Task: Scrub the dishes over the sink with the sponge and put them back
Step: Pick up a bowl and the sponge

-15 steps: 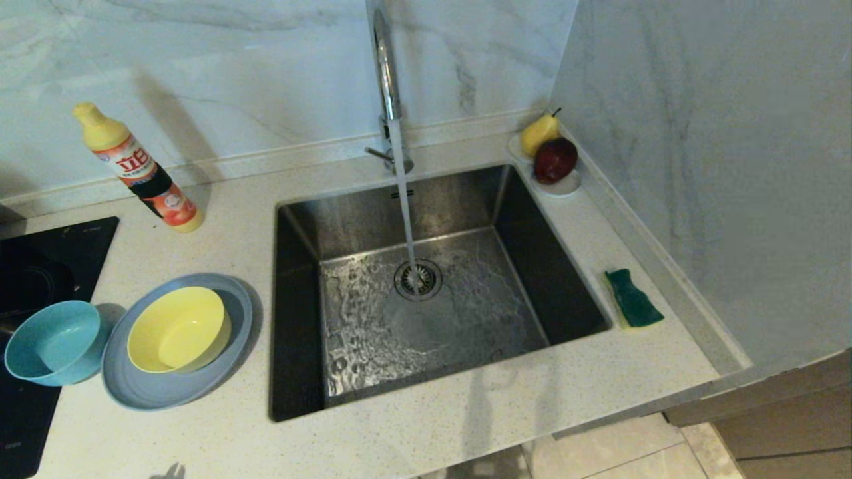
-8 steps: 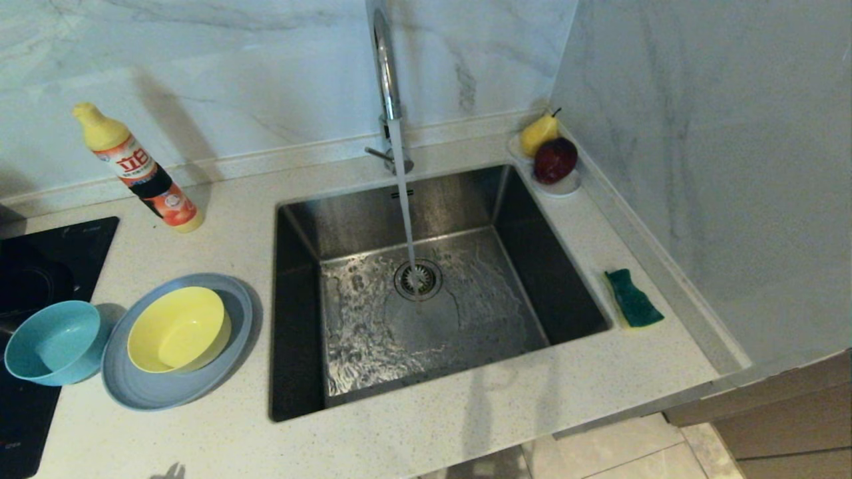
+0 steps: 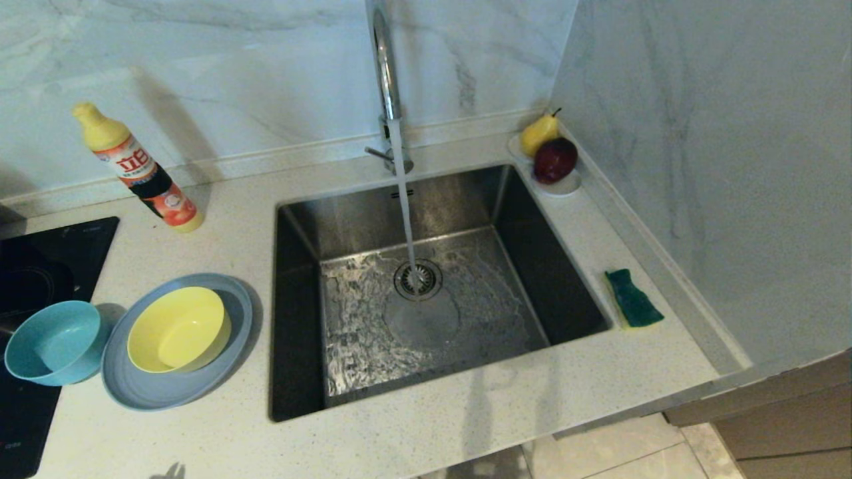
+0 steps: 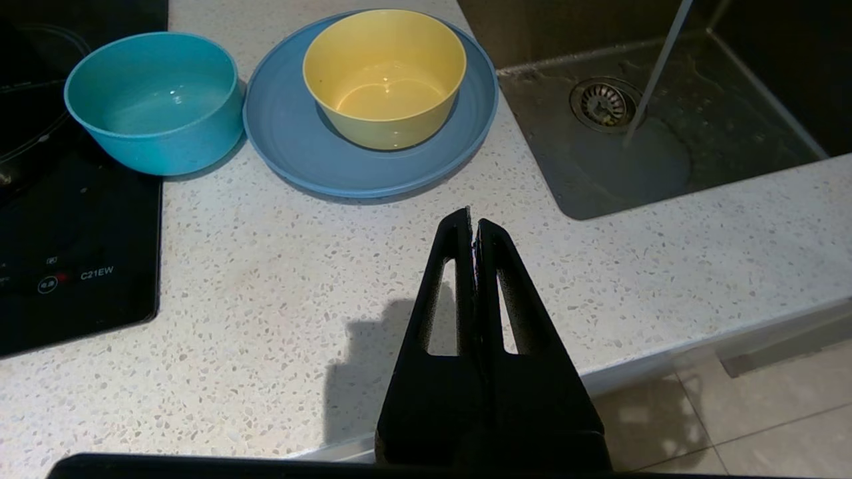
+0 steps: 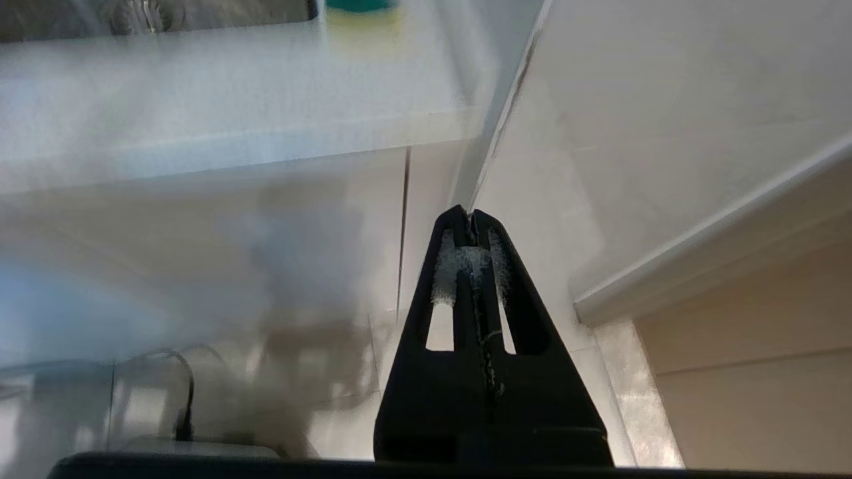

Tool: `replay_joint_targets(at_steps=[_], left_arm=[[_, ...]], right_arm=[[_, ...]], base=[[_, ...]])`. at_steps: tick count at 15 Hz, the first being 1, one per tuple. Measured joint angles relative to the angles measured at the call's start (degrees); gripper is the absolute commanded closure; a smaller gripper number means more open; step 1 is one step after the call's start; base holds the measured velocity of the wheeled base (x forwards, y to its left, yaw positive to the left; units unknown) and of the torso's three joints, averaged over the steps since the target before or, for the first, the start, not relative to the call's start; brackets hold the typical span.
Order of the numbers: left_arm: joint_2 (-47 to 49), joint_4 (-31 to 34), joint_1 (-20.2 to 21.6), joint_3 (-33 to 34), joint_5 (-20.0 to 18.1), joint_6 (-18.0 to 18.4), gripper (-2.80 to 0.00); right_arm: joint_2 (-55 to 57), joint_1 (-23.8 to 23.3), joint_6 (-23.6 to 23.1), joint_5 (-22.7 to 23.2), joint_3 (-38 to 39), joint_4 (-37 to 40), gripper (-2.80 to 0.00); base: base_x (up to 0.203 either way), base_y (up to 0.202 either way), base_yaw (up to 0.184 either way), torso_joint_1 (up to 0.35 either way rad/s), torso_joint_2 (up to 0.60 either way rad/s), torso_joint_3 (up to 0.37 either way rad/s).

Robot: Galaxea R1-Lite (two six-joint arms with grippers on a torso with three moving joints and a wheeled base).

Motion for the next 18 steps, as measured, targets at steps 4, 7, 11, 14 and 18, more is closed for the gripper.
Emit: replay_joint_targets(at_steps=[4,7,11,14,18], left_arm=[[0.05,0.02,-0.05,0.0,0.0,-0.02,0.0],[0.05,0.04,0.0,0.0,0.0,0.02,0.0],[0.05,0.04,0.0,0.0,0.0,-0.09,0.0],[0.05,0.02,-0.01,0.0,-0.02,-0.07,0.0],[0.07,0.02,-0.02,0.0,-0.02,-0.08,0.0]], right_arm=[[3.09,-0.02,-0.69,5.19,-17.63,7.66,0.0],[11.53,-0.13,-1.21,10.32,-30.32,11.3,0.0],[27.25,-0.2,-6.37,14.43,-40.4,16.87,0.0],[38.84,0.05,-10.37,14.91,-45.77,19.14,0.0],[52.05,1.15,-10.53,14.97,-51.5,22.37,0.0]], base=[[0.0,0.0,0.0,0.0,0.0,0.0],[0.0,0.0,0.0,0.0,0.0,0.0],[0.0,0.0,0.0,0.0,0.0,0.0],[0.0,0.0,0.0,0.0,0.0,0.0],[0.0,0.0,0.0,0.0,0.0,0.0]])
